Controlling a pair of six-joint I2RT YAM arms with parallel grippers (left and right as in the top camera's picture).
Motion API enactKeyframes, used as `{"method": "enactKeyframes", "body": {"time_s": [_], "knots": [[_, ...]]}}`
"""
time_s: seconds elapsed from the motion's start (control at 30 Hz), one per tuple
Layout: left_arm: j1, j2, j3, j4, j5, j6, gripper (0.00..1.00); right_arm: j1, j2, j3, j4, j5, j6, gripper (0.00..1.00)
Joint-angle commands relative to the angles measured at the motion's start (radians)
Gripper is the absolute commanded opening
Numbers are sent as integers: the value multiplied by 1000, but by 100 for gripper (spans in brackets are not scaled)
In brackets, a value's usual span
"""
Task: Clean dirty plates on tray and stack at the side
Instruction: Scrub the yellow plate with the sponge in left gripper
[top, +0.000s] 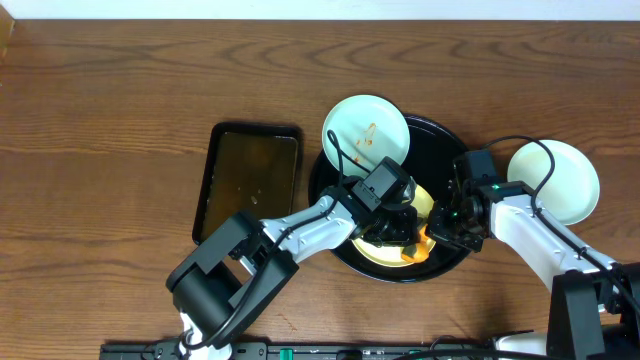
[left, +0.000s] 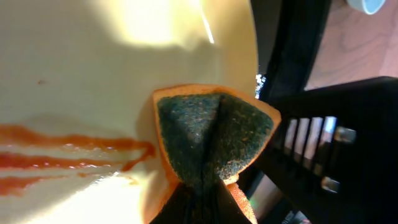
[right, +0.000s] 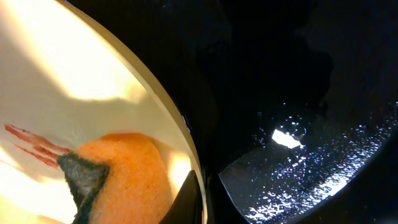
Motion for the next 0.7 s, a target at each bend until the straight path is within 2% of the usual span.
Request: {"method": "enactKeyframes", "body": {"time_s": [0.0,0.23,0.5,0.67], "knots": [[2,19,12,-8,-85,-5,8,15,-7,-8,-2,18,14,1],[22,19,12,-42,-254,7,8,15,-7,-8,-4,18,14,1],[26,19,13,-143,-438,101,8,15,-7,-8,-5,18,14,1],[56,18,13,-169,-471,139,8,15,-7,-8,-8,18,14,1]]}}
